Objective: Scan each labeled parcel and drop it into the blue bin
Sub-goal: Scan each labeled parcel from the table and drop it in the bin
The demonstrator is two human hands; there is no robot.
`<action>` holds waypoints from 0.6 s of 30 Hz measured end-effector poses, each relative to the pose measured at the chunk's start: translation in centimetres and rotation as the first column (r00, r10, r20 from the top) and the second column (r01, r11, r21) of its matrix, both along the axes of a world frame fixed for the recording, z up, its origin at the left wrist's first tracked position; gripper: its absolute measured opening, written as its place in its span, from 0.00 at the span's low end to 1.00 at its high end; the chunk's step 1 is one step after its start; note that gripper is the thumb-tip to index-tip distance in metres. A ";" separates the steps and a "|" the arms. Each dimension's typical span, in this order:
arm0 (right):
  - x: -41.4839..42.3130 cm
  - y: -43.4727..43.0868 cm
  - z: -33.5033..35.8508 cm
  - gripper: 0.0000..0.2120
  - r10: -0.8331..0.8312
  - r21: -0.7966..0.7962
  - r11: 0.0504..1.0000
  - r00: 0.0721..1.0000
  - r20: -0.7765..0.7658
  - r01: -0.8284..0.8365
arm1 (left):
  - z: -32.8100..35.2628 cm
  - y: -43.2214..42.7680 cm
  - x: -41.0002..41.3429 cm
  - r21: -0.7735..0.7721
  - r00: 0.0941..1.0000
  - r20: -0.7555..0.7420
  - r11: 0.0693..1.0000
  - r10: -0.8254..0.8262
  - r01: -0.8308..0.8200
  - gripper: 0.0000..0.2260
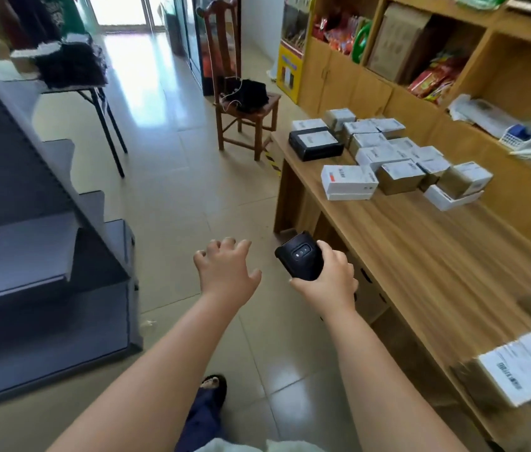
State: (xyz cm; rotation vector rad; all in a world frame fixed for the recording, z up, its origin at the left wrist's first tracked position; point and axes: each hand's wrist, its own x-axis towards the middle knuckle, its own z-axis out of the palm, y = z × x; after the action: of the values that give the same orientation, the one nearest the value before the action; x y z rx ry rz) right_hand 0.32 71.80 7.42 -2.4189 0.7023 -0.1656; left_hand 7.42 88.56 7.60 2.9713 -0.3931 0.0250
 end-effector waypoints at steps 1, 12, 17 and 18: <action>1.3 -0.8 -0.1 0.43 -0.027 0.003 1.000 1.000 0.003 0.027 | 0.1 -1.0 1.7 0.000 1.000 0.002 1.000 -0.026 0.026 0.27; 13.6 -8.4 -0.6 0.44 -0.364 0.058 0.930 0.931 0.011 0.363 | -0.1 -13.0 19.1 -0.007 0.924 -0.045 0.925 -0.379 0.380 0.31; 17.1 -11.3 -1.2 0.44 -0.469 0.060 0.880 0.882 -0.049 0.472 | -1.0 -18.2 24.2 -0.002 0.876 -0.091 0.880 -0.473 0.475 0.32; 17.6 -12.1 -1.5 0.44 -0.487 0.059 0.869 0.871 -0.065 0.490 | -1.3 -19.4 25.1 -0.007 0.867 -0.105 0.872 -0.487 0.489 0.32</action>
State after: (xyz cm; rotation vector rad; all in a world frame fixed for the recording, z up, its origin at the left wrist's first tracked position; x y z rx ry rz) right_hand 17.96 59.65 5.95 -2.1331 1.3147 -0.2799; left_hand 32.47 69.11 6.29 2.7804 -1.1213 -0.1879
